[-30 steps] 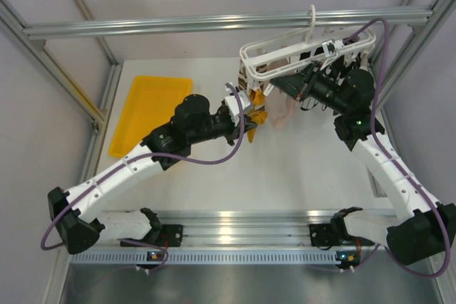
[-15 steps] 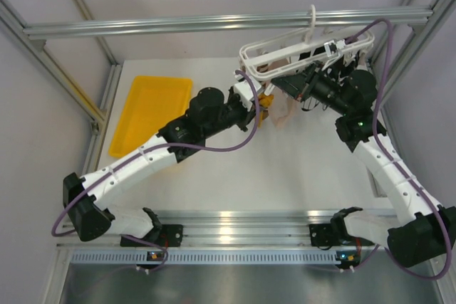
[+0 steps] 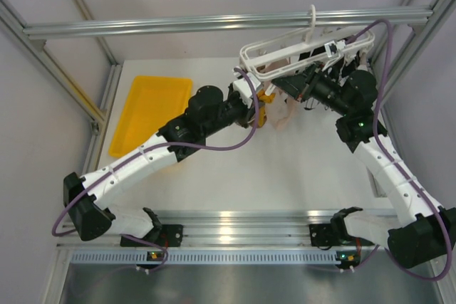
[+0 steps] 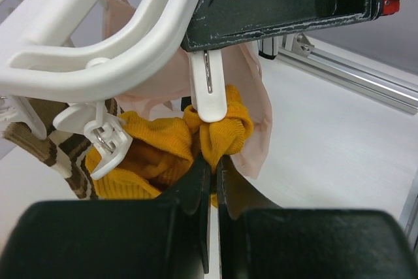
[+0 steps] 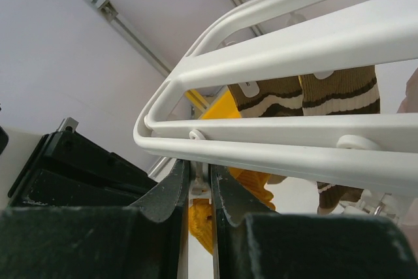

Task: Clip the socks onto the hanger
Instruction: Clamp the sock onto the hanger.

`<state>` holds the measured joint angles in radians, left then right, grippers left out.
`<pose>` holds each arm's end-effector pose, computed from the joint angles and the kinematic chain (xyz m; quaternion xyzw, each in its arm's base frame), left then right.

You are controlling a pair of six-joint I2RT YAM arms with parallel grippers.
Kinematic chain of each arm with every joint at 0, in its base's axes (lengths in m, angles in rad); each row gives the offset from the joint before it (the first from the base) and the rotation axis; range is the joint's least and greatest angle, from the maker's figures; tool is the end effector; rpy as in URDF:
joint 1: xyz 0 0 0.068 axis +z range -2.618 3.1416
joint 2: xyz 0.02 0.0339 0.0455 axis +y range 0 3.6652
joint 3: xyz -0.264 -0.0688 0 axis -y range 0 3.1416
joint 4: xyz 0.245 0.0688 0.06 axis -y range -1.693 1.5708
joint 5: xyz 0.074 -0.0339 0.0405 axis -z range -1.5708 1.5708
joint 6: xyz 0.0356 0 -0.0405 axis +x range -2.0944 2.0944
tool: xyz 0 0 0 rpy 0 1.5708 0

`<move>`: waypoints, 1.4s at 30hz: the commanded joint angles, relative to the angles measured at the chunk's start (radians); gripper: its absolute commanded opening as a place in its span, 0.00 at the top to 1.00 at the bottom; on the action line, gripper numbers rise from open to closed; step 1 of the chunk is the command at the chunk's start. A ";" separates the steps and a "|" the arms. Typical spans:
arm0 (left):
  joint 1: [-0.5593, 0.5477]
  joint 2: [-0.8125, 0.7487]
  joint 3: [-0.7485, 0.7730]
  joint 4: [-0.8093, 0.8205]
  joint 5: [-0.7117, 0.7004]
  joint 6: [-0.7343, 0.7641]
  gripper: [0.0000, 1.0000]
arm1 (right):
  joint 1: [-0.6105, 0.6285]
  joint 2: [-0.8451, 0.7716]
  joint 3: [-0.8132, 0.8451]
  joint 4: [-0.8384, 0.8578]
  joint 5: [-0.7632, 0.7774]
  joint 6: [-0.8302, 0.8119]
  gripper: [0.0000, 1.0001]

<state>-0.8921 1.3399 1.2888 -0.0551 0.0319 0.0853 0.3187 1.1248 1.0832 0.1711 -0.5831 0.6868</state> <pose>0.1977 -0.2469 0.4063 0.3585 0.6515 -0.2733 0.6102 0.2372 0.0989 0.4148 -0.0967 0.6609 0.5130 0.5392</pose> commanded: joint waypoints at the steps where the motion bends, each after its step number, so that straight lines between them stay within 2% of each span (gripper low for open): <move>1: -0.004 -0.027 0.012 0.089 -0.012 0.019 1.00 | 0.010 -0.026 0.055 -0.004 0.032 -0.036 1.00; 17: -0.004 0.012 0.070 0.136 0.014 0.068 1.00 | 0.011 -0.008 0.073 -0.030 -0.026 -0.064 1.00; 27: -0.004 0.039 0.101 0.167 0.019 0.110 1.00 | 0.011 -0.003 0.089 -0.042 -0.032 -0.078 0.96; 42: -0.004 0.021 0.078 0.169 0.051 0.137 1.00 | 0.010 0.004 0.118 -0.050 -0.017 -0.086 0.53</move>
<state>-0.8921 1.3849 1.3376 0.0166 0.0715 0.2100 0.3187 1.1282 1.1484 0.1051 -0.5926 0.6121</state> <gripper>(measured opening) 0.049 0.451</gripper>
